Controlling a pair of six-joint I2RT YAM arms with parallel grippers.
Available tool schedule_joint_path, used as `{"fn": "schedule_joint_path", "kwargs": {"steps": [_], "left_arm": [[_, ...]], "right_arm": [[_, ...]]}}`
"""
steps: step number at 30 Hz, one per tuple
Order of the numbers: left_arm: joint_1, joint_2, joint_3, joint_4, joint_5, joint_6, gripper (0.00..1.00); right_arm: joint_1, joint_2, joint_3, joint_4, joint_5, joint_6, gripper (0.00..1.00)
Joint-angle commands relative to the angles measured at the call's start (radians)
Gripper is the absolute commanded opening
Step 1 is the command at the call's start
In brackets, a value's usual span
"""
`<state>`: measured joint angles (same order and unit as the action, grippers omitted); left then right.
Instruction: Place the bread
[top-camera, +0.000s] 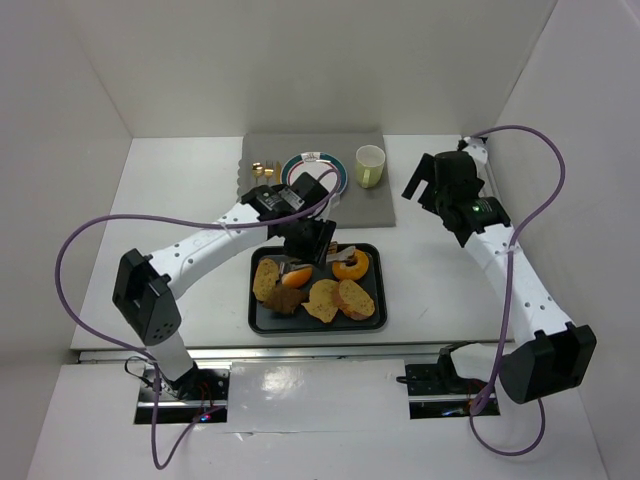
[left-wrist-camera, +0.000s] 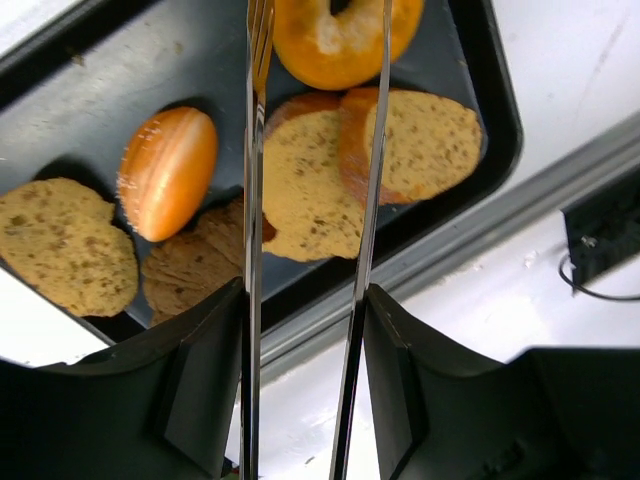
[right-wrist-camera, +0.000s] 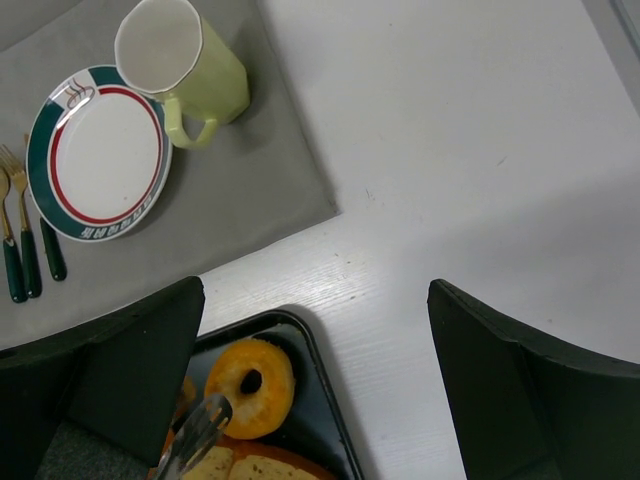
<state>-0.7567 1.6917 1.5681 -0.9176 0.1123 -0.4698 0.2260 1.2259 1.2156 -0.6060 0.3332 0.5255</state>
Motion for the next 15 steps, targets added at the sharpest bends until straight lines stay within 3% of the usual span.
{"fn": "schedule_joint_path", "kwargs": {"steps": [1,10,15], "left_arm": [[-0.006,0.016,0.062,-0.018,-0.092,0.003,0.59],[-0.036,0.059,0.084,-0.03,-0.115,0.003,0.59],[-0.036,0.105,0.072,-0.03,-0.036,0.023,0.59]], "right_arm": [[-0.007,-0.025,-0.024,-0.012,0.0,-0.013,1.0],[-0.016,-0.016,-0.033,-0.003,-0.019,-0.022,1.0],[-0.016,-0.006,-0.033,-0.003,-0.029,-0.022,1.0]]}}
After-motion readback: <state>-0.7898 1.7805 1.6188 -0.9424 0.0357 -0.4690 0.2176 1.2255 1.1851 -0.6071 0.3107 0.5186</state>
